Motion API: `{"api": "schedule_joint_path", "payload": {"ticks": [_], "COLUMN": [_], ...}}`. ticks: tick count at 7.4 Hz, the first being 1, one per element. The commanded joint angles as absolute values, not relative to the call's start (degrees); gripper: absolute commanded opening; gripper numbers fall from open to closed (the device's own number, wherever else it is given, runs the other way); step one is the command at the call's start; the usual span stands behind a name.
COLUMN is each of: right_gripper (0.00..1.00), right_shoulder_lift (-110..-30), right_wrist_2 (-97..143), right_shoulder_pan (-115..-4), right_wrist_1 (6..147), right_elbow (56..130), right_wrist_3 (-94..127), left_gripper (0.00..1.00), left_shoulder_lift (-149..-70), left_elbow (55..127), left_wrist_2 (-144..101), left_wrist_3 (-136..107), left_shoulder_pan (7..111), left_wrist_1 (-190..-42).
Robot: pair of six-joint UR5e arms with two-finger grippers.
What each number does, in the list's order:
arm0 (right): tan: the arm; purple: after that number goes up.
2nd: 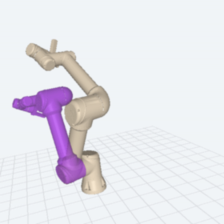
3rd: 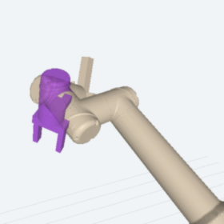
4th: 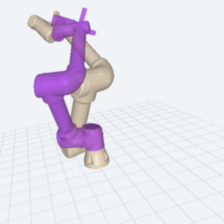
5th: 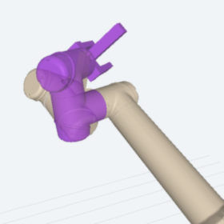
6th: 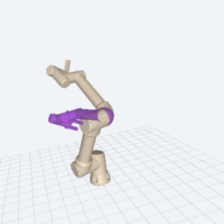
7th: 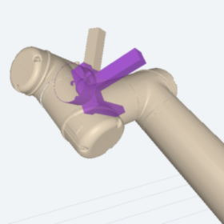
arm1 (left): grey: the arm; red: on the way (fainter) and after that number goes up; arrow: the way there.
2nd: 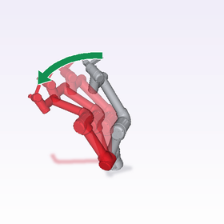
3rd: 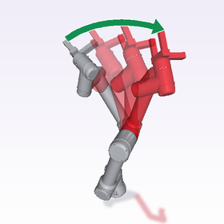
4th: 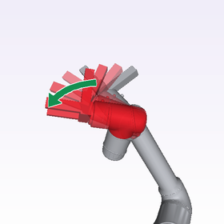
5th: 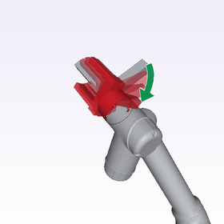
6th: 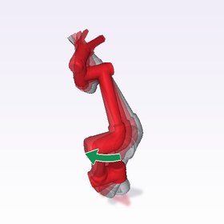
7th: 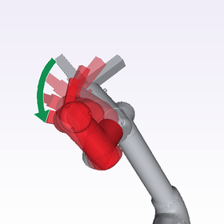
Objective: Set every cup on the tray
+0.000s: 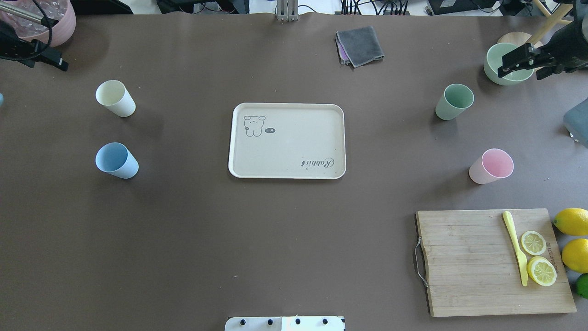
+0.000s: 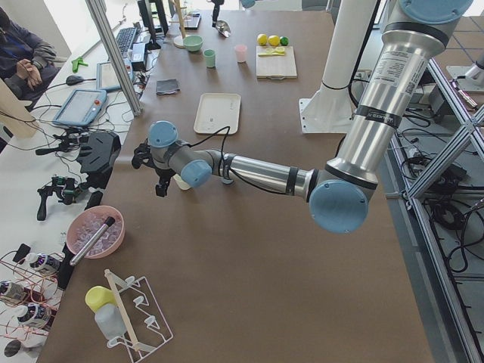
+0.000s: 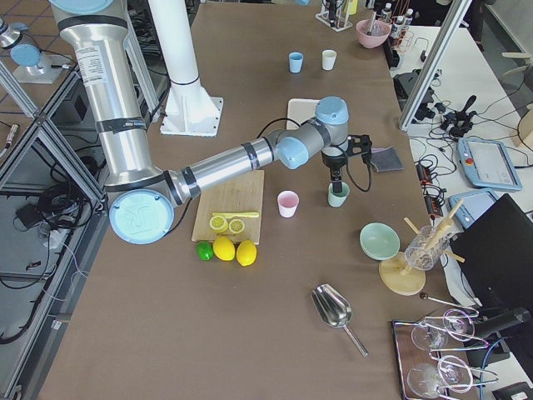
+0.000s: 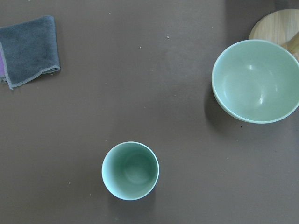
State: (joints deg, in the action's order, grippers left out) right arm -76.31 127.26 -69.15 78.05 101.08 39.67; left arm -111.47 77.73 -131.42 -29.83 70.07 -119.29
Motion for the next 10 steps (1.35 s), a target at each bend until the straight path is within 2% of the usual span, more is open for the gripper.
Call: {"api": "schedule_joint_path", "payload": {"ticks": [1,4,6,8,9,10], "right_gripper": [1.0,1.0,1.0,1.0,1.0,1.0], "right_shoulder_lift": [-75.8,-76.3,-76.5,-76.6,-76.6,-76.6], "right_wrist_2": [127.0,126.6,126.6,126.5,126.5,126.5], "right_shoulder_pan": [-67.9,-67.8,-67.4,-67.3,-67.3,-67.3], "right_wrist_1": [78.6,78.5,78.5,78.4,78.4,78.4], "right_elbow": [101.5,101.7,101.7,101.4,101.4,101.4], "right_wrist_3": [39.9,39.8,39.8,39.8,39.8,39.8], "left_gripper": [0.97,0.95,0.8,0.5,0.28,0.0], "left_shoulder_lift": [-112.7,-112.4,-112.3,-112.3,-112.4,-112.6], "left_elbow": [74.7,73.4,73.4,71.4,71.1,71.2], "left_wrist_2": [-127.8,-126.7,-121.1,-118.7,-118.7,-118.7], "left_wrist_3": [-34.3,-34.5,-38.1,-38.4,-38.4,-38.4], "left_shoulder_pan": [65.0,63.3,59.9,57.8,57.7,57.7], "left_wrist_1": [-125.1,-126.9,-128.6,-131.0,-131.2,-131.2]}}
